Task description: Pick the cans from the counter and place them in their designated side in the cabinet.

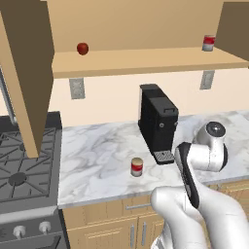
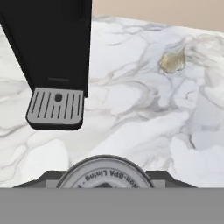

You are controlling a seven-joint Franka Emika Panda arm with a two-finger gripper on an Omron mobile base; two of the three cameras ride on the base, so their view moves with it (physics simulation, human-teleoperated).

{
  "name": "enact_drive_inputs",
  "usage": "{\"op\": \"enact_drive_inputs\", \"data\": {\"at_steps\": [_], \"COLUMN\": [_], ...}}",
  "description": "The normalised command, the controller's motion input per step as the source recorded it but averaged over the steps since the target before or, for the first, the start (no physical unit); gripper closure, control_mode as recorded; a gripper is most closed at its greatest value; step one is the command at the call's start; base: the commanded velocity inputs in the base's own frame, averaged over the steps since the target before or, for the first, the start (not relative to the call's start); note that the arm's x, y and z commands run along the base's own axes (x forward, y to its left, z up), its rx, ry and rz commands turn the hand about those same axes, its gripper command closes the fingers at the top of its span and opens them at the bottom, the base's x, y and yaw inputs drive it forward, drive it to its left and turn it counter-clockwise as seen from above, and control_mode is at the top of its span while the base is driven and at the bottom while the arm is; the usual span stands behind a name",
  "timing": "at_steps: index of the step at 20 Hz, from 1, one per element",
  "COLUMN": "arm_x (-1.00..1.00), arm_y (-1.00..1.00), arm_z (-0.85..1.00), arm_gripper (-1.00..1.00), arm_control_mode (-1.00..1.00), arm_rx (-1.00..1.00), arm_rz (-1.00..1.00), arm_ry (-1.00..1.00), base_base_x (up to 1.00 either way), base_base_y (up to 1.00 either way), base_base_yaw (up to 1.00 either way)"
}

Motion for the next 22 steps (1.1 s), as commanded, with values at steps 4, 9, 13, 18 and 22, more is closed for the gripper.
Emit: {"op": "enact_drive_inputs", "data": {"at_steps": [4,9,13,18,22], "arm_x": [-0.29,-0.23,-0.21,-0.24,-0.19], "arm_y": [-0.07,-0.06,-0.09,-0.11,-0.12], "arm_z": [0.31,0.35,0.41,0.43,0.44], "arm_gripper": [1.00,1.00,1.00,1.00,1.00], "arm_control_mode": [-1.00,-1.00,-1.00,-1.00,-1.00], "arm_rx": [-0.02,0.00,0.00,0.00,0.02], "arm_rz": [0.00,0.00,0.01,0.02,0.05], "arm_ry": [-0.01,0.00,0.00,0.00,0.00], "base_base_x": [0.00,0.00,0.00,0.00,0.00], "base_base_y": [0.00,0.00,0.00,0.00,0.00], "base_base_yaw": [0.00,0.00,0.00,0.00,0.00]}}
